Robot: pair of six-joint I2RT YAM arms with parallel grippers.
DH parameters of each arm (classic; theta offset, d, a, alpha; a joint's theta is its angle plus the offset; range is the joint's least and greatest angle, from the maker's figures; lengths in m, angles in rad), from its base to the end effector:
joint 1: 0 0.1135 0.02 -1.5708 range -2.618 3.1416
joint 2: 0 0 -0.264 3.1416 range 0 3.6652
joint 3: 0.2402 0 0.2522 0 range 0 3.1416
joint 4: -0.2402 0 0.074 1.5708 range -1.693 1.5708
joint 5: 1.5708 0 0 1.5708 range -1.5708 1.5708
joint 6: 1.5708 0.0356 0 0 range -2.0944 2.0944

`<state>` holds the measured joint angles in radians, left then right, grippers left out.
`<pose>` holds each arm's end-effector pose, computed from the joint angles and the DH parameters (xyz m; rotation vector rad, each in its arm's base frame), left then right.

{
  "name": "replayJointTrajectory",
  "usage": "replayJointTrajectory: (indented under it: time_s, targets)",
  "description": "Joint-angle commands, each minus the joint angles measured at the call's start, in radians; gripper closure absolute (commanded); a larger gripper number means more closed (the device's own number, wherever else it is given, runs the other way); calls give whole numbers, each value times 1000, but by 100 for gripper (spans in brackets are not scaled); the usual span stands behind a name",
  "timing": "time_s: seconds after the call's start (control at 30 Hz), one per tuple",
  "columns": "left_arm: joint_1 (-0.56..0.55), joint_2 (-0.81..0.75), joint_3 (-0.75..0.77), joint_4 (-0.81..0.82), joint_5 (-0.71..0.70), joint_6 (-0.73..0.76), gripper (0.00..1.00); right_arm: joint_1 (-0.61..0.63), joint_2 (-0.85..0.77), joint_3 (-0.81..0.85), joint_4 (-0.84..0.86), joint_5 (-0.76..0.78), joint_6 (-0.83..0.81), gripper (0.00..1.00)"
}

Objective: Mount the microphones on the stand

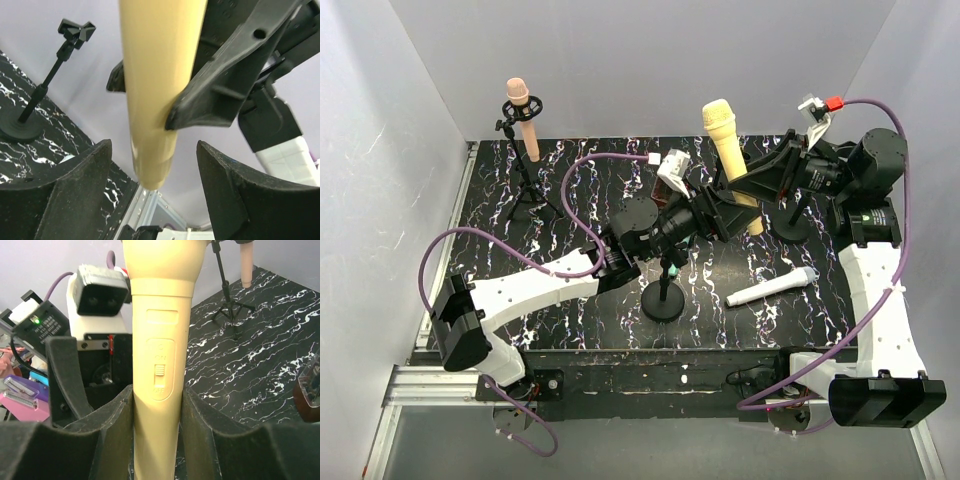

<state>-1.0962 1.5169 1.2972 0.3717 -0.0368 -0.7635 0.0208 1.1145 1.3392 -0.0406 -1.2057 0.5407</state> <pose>0.1685 -0.3252 0.3989 0.2312 1.5844 -1.4770 0.2136 0.0377 0.4794 -0.6894 1.4960 1.2620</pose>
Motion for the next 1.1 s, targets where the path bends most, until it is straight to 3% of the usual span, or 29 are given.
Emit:
replayJointTrajectory:
  time_s: [0.0,0.17,0.27,0.43,0.47,0.6,0.63,0.67,0.77,0.87,1.07]
  targets:
    - [-2,3,33,87,-23,0,32,-9,-33,-26,105,-12,51,99]
    - [-2,26,51,82,8,-16,30,-12,-42,-61,163,-26,99,99]
    - [-2,35,51,79,12,-29,31,-10,-48,-107,314,-44,204,99]
    - [-2,46,42,104,26,-36,43,-12,-47,-181,522,-52,384,99]
    - [-1,49,42,110,32,-36,48,-10,-50,-186,524,-52,386,99]
    - [-1,40,27,133,37,-8,87,-12,-58,-186,504,-63,369,99]
    - [-1,29,25,119,37,4,93,-10,-61,-181,474,-66,348,94]
    - [-1,17,22,102,69,22,98,-39,-64,-164,414,-72,288,83]
    - [5,-47,19,17,93,99,100,-44,-67,-71,109,-68,40,59]
    - [13,-133,34,-107,136,179,100,-45,-79,6,-108,-87,-161,43]
    - [16,-322,67,-416,169,329,100,-65,-105,21,-91,-284,-197,27]
